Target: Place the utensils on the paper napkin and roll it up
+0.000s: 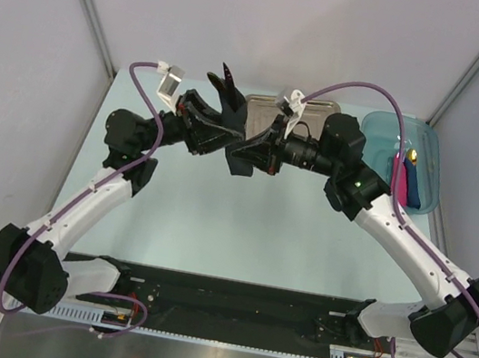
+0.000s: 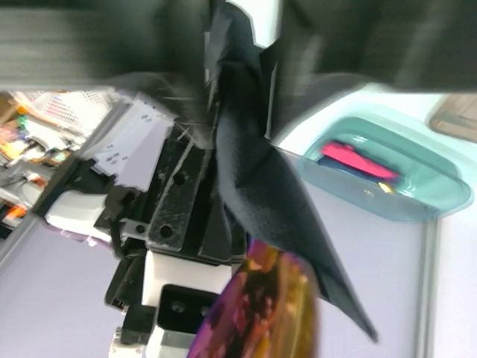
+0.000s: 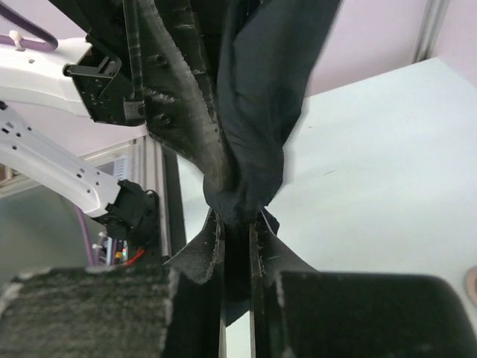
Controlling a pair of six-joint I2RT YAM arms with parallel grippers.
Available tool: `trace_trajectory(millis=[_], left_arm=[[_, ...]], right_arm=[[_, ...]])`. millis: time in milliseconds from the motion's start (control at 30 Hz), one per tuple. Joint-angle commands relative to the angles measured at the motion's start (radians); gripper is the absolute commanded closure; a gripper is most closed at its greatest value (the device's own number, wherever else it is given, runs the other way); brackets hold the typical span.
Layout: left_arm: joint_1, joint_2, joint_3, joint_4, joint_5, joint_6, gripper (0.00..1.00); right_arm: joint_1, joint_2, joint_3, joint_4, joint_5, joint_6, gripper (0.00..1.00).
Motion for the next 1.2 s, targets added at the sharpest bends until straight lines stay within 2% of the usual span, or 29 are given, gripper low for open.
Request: trace_trajectory(millis=[0,67,100,133,267,400,533,967,1067,1100,1167], left_arm=[[0.026,-0.031,0.037,-0.101,-0.029,0.055,0.47],[0.052,-0.046,0.033,-0.144,-0.029,0.058,0.33],[0.077,-0.051,0.031,-0.146,-0.017,0.056,0.30],[0.084,-0.059,0.030,-0.146,-0.009,0.055,0.21],[0.101,-0.066,0.027,-0.154,0.046,0.038,0.16],[0.101,-0.062,-0.007,-0.071,0.097,-0.051,0.14],[0.100,-0.043,-0.003,0.002,0.106,-0.125,0.15],[0.066,-0.022,-0.013,0.062,0.126,-0.188,0.24],[0.060,-0.007,-0.010,0.075,0.126,-0.198,0.33],[0.062,-0.004,-0.007,0.075,0.117,-0.202,0.39],[0.059,0.004,0.001,0.073,0.112,-0.205,0.44]], right_arm=[[-0.014,0.028,0.059,0.111,-0.100,0.118,1.00],[-0.023,0.026,0.061,0.137,-0.111,0.138,1.00],[-0.023,0.023,0.061,0.144,-0.118,0.149,1.00],[-0.026,0.020,0.061,0.154,-0.121,0.155,1.00],[-0.032,0.017,0.063,0.183,-0.146,0.187,1.00],[-0.052,0.025,0.063,0.236,-0.176,0.259,1.00],[-0.049,0.025,0.061,0.238,-0.190,0.259,1.00],[-0.049,0.037,0.072,0.261,-0.187,0.279,1.00],[-0.048,0.037,0.075,0.266,-0.190,0.281,1.00],[-0.048,0.037,0.075,0.266,-0.193,0.282,1.00],[-0.048,0.039,0.075,0.272,-0.195,0.287,1.00]])
